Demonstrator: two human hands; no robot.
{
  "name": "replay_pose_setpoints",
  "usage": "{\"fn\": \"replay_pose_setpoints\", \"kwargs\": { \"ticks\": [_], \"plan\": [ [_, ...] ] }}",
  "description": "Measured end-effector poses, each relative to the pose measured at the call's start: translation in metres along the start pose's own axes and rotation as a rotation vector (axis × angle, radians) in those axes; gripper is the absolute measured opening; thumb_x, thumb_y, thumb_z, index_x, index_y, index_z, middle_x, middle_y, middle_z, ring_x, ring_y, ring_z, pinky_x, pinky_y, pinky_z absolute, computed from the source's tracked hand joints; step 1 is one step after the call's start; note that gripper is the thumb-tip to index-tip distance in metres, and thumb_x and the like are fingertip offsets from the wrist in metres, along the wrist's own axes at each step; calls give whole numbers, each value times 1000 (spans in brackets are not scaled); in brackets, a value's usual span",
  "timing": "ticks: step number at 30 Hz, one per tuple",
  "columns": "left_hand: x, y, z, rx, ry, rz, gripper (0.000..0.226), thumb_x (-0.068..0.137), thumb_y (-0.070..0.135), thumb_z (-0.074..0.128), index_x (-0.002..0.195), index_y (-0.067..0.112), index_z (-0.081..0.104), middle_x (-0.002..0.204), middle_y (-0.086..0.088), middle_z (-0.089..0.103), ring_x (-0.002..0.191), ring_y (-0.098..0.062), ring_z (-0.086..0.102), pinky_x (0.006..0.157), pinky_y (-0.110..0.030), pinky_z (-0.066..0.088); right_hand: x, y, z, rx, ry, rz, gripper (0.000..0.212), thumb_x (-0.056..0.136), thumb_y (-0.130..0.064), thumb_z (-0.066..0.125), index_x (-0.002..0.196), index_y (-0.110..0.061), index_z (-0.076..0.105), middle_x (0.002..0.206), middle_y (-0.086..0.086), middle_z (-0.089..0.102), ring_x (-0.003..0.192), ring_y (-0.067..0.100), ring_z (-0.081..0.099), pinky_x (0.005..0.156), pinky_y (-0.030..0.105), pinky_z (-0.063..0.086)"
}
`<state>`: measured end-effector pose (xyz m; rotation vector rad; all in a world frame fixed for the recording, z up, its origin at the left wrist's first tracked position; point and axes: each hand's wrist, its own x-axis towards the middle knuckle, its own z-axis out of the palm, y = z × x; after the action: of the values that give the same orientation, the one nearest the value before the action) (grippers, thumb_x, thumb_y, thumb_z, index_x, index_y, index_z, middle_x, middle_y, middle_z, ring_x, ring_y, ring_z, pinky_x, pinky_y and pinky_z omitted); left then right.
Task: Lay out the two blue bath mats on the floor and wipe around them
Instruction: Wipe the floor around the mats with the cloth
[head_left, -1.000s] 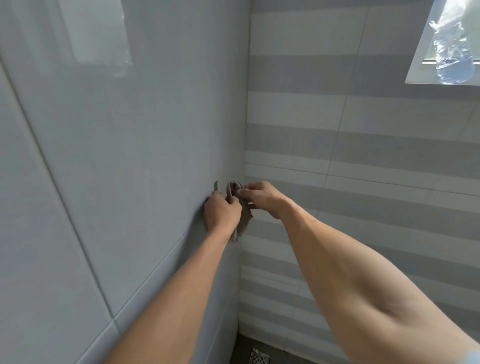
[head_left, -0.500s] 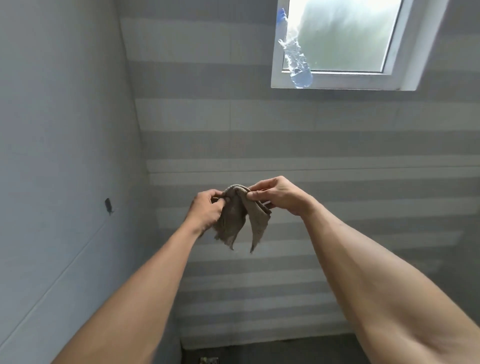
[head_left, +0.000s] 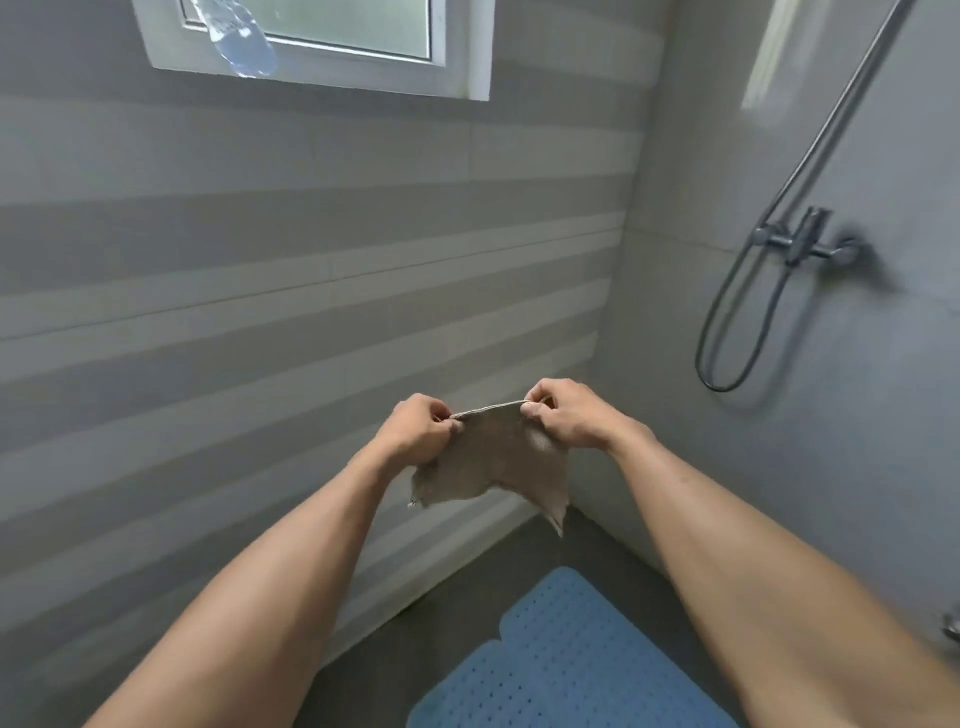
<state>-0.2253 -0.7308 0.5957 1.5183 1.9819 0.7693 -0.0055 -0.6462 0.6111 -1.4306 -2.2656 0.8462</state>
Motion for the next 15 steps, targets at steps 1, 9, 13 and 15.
{"fn": "replay_pose_setpoints", "kwargs": {
  "ticks": [1, 9, 13, 15],
  "plan": [
    [10, 3, 13, -62, -45, -37, 25, 91, 29, 59, 83, 9, 70, 74, -5, 65, 67, -23, 60, 61, -29, 54, -1, 13, -1, 3, 14, 43, 18, 98, -37, 60, 105, -23, 69, 102, -3, 67, 97, 15, 61, 78, 26, 42],
    [82, 3, 111, -700, -433, -408, 23, 95, 11, 39, 94, 4, 61, 79, -14, 63, 61, -25, 62, 57, -34, 55, 8, 63, 48, 399, -21, 293, 15, 95, -19, 69, 103, -7, 73, 58, -10, 62, 52, 5, 56, 51, 22, 50],
    [125, -22, 128, -670, -659, -425, 43, 94, 47, 51, 93, 7, 67, 80, -13, 68, 66, -25, 66, 62, -32, 55, 24, 73, 96, 637, -50, 424, 26, 96, 1, 53, 110, -11, 71, 91, 7, 74, 81, 14, 73, 74, 33, 63],
    [141, -36, 136, -575, -592, -379, 30, 88, 36, 68, 98, 8, 68, 83, -12, 69, 65, -23, 67, 67, -35, 58, 22, 81, 115, 711, -24, 478, 40, 91, 8, 45, 110, -14, 72, 103, 4, 77, 96, 15, 75, 85, 35, 61]
  ]
}}
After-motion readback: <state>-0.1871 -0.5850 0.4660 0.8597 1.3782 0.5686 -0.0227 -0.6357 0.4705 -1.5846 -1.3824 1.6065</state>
